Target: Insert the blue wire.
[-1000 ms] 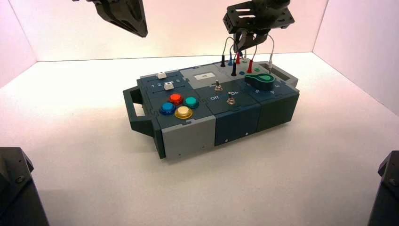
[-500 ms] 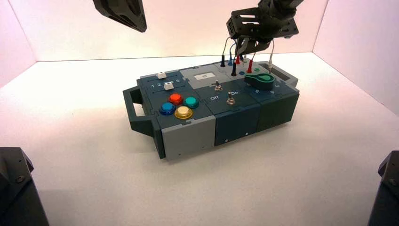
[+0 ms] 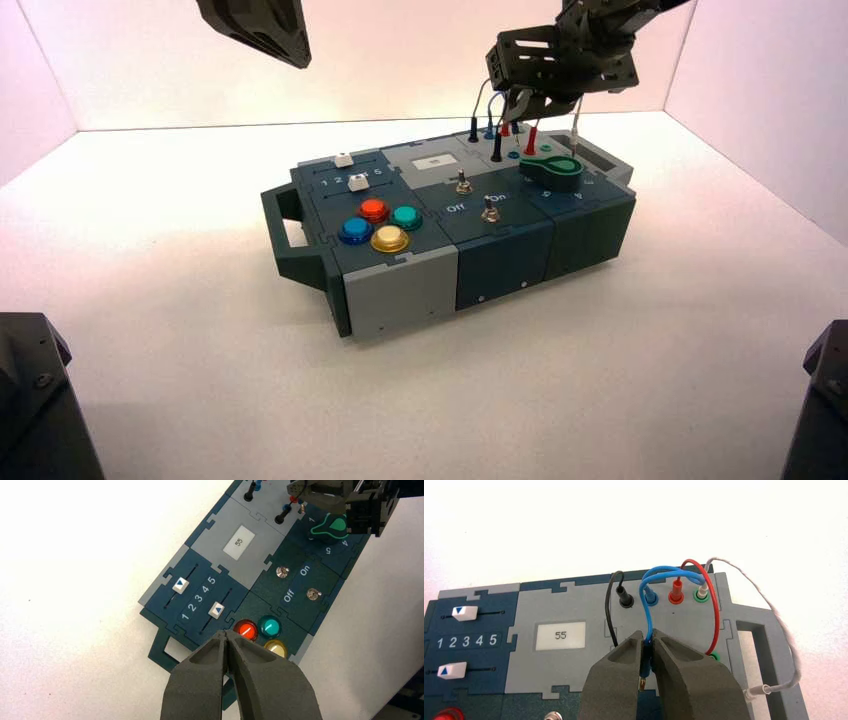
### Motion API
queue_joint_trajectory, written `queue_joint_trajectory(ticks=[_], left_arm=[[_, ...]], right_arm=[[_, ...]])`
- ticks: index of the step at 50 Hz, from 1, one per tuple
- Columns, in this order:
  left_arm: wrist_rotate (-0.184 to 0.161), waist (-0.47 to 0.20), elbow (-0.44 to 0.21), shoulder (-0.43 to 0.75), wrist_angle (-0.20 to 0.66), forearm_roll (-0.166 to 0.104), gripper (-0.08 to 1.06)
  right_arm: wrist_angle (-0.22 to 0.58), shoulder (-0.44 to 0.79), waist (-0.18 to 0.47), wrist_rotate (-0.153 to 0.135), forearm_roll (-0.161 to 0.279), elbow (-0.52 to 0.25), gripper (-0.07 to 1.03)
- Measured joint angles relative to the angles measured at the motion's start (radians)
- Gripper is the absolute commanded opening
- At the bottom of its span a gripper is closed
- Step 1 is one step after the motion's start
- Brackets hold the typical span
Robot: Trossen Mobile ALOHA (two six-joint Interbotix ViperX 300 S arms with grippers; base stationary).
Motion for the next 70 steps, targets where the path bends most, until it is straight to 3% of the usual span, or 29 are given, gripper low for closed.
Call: queue_joint_trajectory(ticks=[70], left_arm=[[0.014,0.005,0.0,-0.005,0.002,0.003,-0.03]], right_arm=[[-0.044,0.057,0.0,-0.012,0.006,0.005,-0.02]])
